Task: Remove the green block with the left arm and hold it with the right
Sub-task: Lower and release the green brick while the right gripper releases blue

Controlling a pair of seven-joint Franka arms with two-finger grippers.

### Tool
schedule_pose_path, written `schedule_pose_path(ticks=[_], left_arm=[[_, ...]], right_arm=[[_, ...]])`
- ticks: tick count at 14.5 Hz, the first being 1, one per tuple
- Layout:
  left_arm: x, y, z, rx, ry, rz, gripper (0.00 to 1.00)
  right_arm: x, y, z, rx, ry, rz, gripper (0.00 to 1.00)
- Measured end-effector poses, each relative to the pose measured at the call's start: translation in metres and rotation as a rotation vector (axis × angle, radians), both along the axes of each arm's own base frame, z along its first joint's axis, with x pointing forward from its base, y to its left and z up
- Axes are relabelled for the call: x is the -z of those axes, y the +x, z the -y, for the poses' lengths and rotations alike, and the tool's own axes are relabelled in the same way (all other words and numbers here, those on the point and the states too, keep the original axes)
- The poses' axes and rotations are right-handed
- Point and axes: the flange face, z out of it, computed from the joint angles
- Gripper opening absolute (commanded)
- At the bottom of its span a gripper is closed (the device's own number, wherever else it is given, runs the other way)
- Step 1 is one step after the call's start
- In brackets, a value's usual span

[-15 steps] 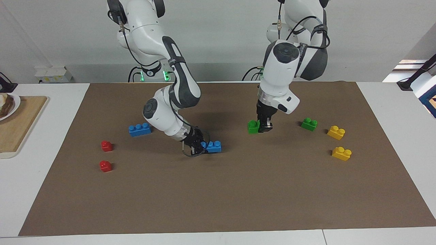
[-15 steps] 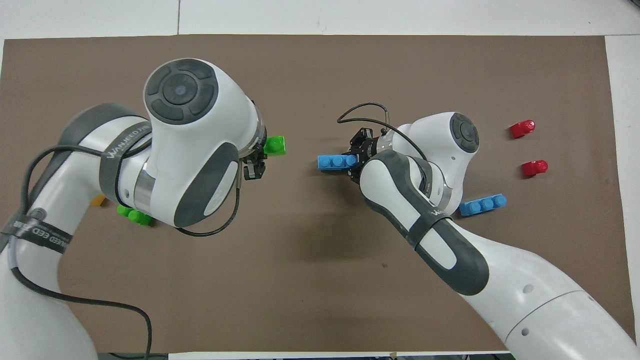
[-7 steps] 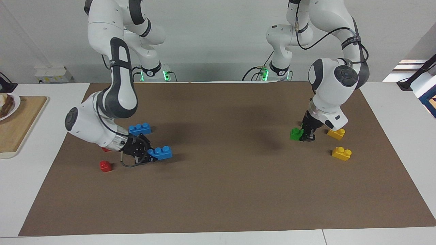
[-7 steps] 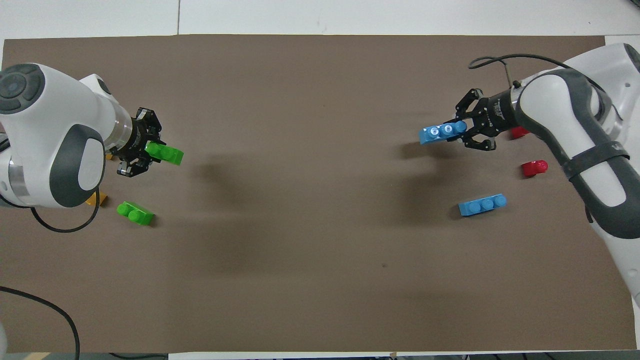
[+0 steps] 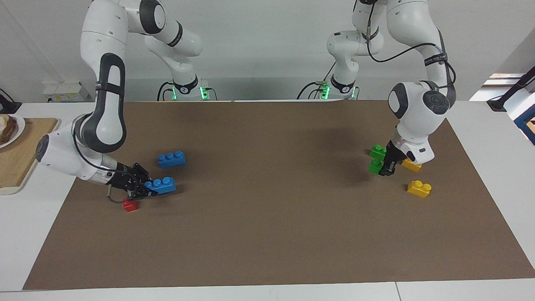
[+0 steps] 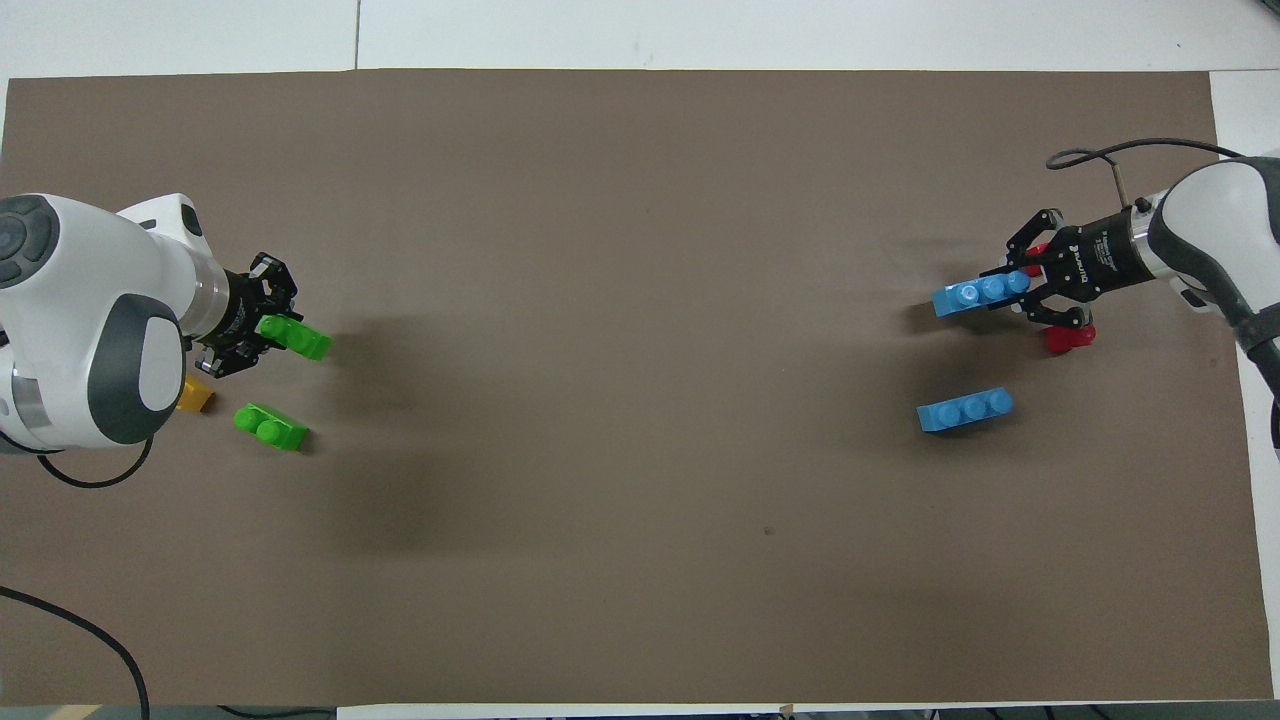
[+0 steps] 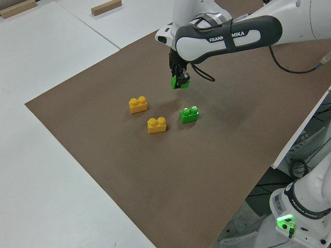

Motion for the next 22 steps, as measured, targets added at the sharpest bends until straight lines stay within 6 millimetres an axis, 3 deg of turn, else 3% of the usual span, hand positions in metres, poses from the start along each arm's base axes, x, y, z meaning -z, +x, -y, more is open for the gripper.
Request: schedule_pose_path(ticks=[3,8,12,14,15,16,17,19,22], left_arm=[[0.017,-0.004,-0.003,0.003,0.0,0.012,0.0],[0.044,0.002,-0.013,-0.014,0.0,0.027,0.0],[0.054,0.004,-0.018,-0.022,-0.001,0.031,0.0],[0.054,0.004,-0.018,-0.013,-0.001,0.034,0.99],[0.056,0.004,-0.018,0.003,0.0,0.033,1.0],[0.059,0.004,-0.018,0.018,0.0,0.029,1.0],[0.062,0.005,-0.018,0.026,0.001,0.028,1.0],[0.06,0.006,-0.018,0.037,0.001,0.037,1.0],[0.04,0.017,-0.019,0.082,0.004,0.077,1.0]], right_arm=[[0.014,-0.006,0.001,0.007,-0.01,0.002,0.0],[0.02,0.001,-0.034,0.037,-0.041,0.0,0.0],[0.027,-0.003,-0.037,0.05,-0.053,0.003,0.0],[0.027,-0.003,-0.036,0.05,-0.053,0.003,0.02],[0.027,-0.003,-0.036,0.05,-0.053,0.003,0.51],[0.027,-0.003,-0.036,0.05,-0.053,0.003,0.76],[0.027,-0.003,-0.037,0.05,-0.053,0.003,0.85],[0.02,-0.002,-0.038,0.047,-0.052,0.013,0.92],[-0.03,0.007,-0.042,0.019,-0.045,0.048,0.95]])
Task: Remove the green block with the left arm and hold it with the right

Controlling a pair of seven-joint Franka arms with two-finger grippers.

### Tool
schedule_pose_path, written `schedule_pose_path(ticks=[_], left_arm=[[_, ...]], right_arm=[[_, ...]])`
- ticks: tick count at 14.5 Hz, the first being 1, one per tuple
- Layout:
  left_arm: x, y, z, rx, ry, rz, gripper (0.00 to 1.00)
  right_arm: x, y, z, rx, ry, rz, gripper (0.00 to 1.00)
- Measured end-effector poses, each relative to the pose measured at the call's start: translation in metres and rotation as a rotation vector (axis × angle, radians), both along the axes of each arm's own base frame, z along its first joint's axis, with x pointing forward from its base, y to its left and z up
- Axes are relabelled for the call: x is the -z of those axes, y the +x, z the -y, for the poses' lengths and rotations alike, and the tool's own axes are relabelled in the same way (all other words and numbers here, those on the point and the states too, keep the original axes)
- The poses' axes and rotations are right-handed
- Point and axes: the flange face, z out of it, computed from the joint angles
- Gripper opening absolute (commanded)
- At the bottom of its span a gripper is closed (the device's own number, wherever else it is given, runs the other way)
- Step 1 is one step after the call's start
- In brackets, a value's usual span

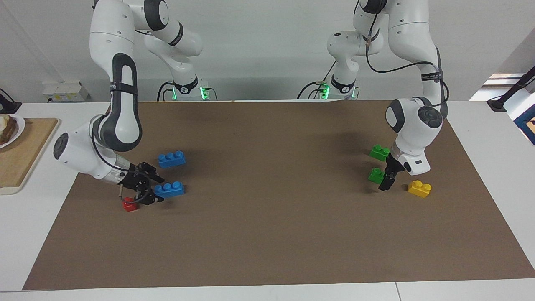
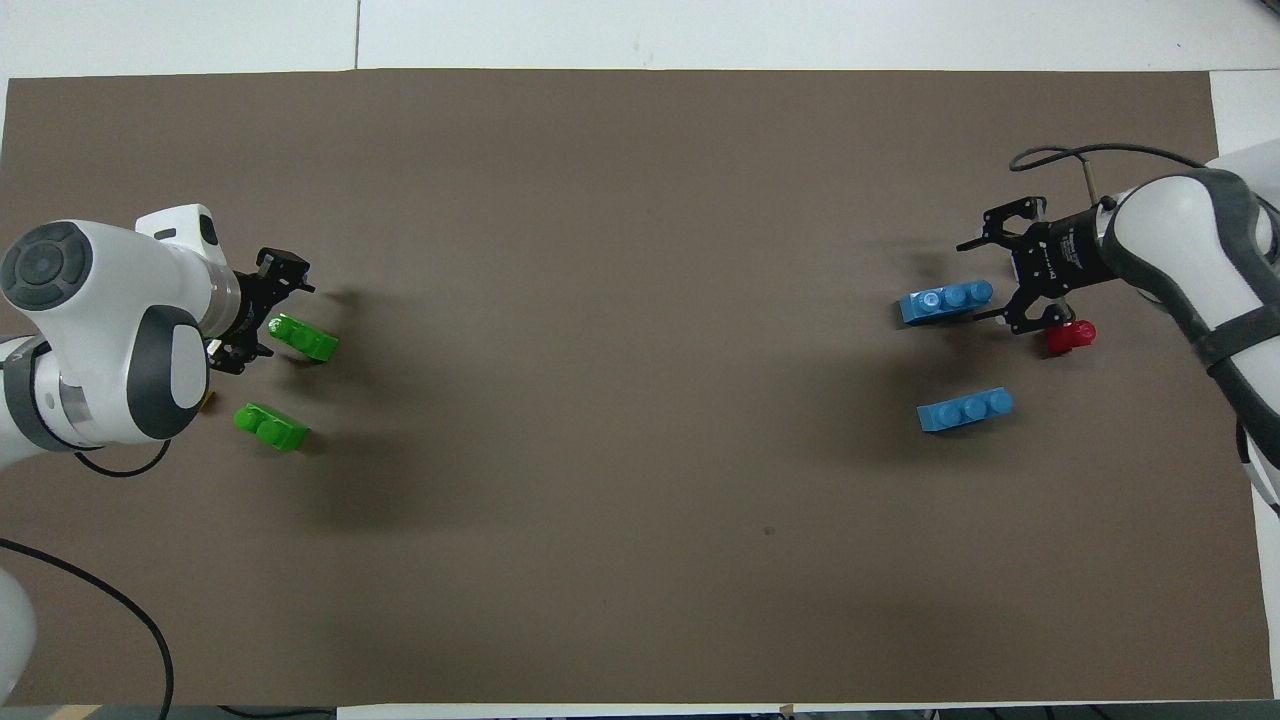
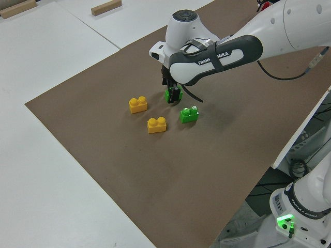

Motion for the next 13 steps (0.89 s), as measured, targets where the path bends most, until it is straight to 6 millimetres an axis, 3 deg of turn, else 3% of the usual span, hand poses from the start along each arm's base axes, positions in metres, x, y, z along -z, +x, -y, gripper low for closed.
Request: schedule_pose_path(ticks=[4,7,11,13], left_arm=[[-0.049,0.011,0.0,0.107,0.011,0.011,1.0],[-0.076,0.014,-0.001,0.311,0.052,0.0,1.0],[-0.112,0.013,-0.004,0.633,0.116,0.004,1.0],[-0.131,0.006,-0.004,0.705,0.124,0.001,1.0]], right_arm=[[-0.086,-0.002,0.003,-0.104,-0.118,0.078,0.98],[-0.143,-0.01,-0.008,-0.238,-0.177,0.13,0.99],[-0.209,-0.027,-0.03,-0.626,-0.294,0.278,0.99],[-0.231,-0.041,-0.038,-0.815,-0.313,0.321,0.99]])
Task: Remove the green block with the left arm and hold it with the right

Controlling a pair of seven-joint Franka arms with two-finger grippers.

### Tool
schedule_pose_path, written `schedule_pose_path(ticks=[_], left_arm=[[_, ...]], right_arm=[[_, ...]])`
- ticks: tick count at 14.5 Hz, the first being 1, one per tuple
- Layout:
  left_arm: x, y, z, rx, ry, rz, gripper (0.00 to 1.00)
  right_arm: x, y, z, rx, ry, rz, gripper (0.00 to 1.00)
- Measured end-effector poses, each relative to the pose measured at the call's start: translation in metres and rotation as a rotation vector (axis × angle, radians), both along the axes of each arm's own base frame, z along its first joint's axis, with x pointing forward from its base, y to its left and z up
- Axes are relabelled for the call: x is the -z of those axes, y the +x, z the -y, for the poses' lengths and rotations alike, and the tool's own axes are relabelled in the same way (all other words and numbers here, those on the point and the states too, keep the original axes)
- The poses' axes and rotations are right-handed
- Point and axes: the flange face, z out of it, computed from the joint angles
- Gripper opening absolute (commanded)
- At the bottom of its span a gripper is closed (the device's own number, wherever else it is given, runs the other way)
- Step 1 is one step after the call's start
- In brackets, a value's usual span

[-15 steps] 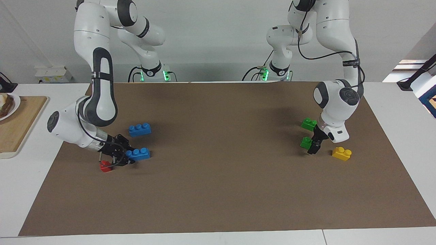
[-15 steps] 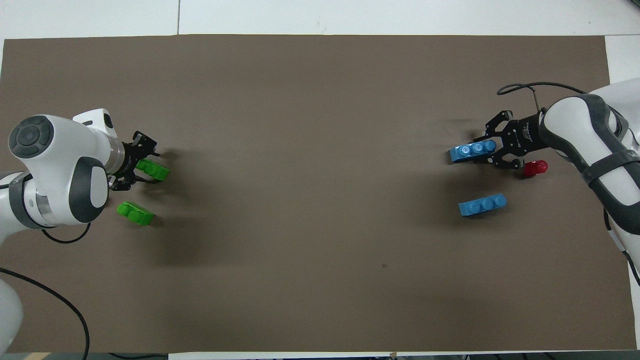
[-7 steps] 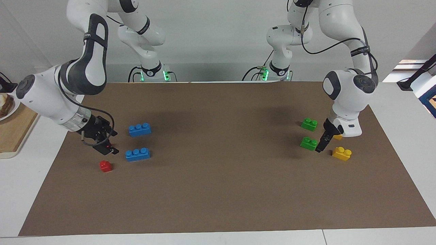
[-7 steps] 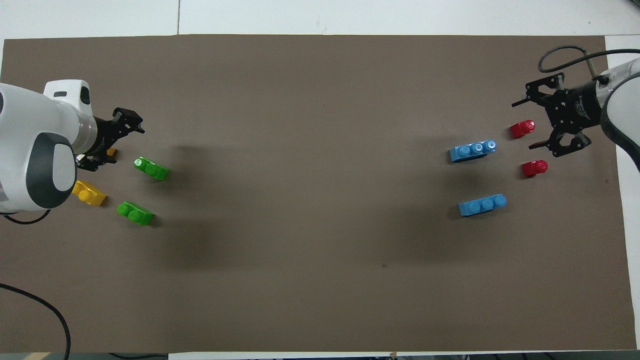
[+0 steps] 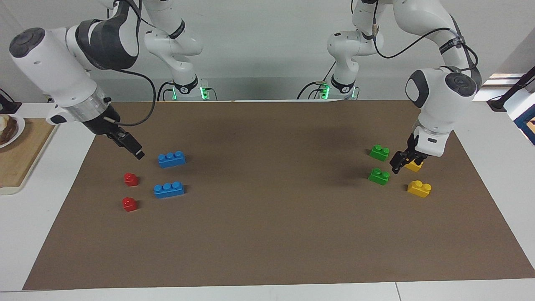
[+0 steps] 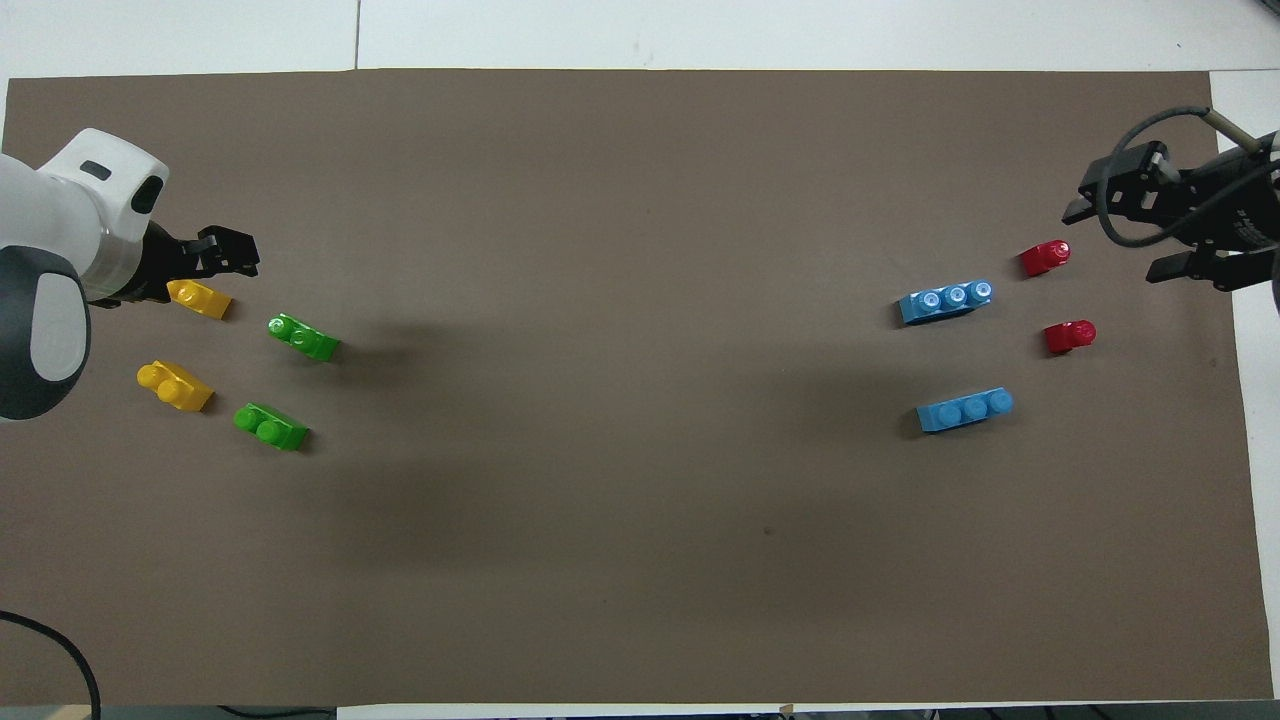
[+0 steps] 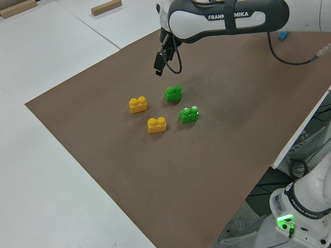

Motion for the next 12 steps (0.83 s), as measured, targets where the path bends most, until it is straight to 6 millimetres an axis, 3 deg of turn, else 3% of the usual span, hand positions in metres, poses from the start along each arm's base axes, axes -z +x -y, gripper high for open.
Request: schedule_pose_path(ticks=[4,8,12], left_arm=[[-0.043,-0.022,0.003,0.131,0.018,-0.022,1.0],[-0.087,-0.051,0.004,0.166,0.024,-0.041,1.0],[-0.111,-0.061,0.007,0.18,0.026,-0.062,1.0]], right_arm=[[-0.026,-0.026,0.004,-0.314,-0.059,-0.008,1.0],[-0.037,-0.034,0.002,-0.386,-0.065,0.006,1.0],[-0.04,-0.043,-0.002,-0.548,-0.107,-0.027,1.0]])
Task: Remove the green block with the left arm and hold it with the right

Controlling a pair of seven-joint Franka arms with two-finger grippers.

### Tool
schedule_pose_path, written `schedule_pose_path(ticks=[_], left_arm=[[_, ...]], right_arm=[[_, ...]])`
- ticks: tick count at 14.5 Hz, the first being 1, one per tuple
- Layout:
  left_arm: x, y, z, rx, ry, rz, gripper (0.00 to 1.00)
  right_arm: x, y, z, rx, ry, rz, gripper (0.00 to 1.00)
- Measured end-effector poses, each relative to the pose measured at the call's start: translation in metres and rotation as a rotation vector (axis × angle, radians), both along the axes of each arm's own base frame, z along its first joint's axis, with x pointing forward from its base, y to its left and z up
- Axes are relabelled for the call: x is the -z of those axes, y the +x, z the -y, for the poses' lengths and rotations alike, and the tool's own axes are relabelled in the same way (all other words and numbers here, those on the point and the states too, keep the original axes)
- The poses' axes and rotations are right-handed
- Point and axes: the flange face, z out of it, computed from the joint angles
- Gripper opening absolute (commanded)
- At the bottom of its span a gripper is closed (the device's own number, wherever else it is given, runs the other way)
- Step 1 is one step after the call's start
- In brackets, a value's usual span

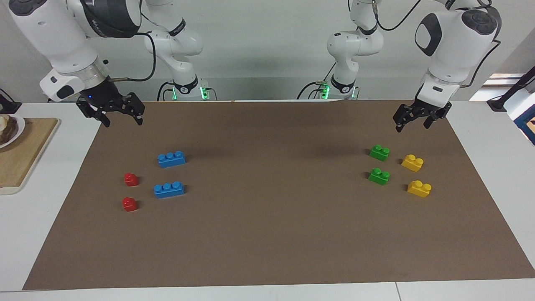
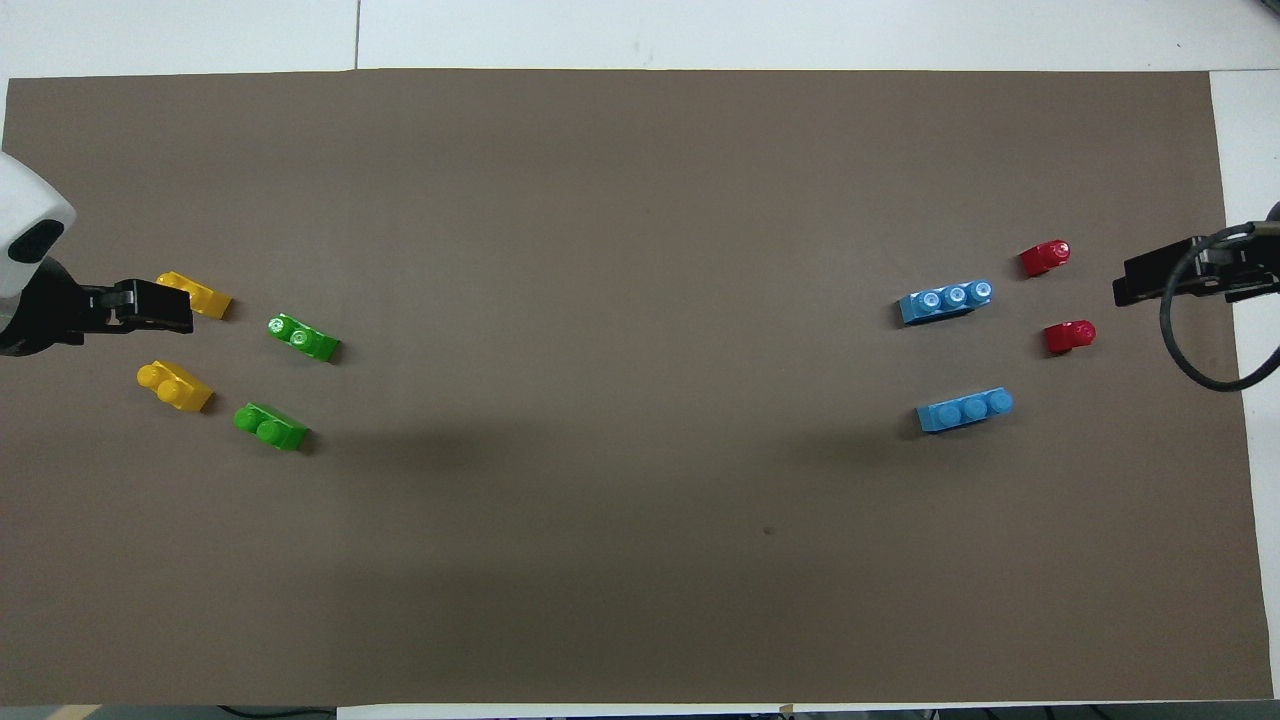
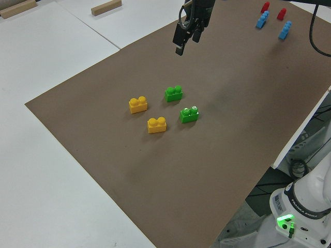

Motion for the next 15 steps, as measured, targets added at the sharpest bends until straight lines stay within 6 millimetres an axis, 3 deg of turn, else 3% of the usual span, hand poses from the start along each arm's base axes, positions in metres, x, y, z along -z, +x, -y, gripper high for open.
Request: schedule_pose_path(ticks=[3,15], left_arm=[[-0.005,-0.002,0.003,0.011,0.001,-0.008,1.0],[-0.017,-0.006,0.006,0.0,-0.05,0.0,1.0]], right_arm=[[-0.008,-0.008,-0.004,-0.022,-0.01,-0.01,1.0],[-0.008,-0.006,0.0,-0.021,-0.044,0.009,1.0]])
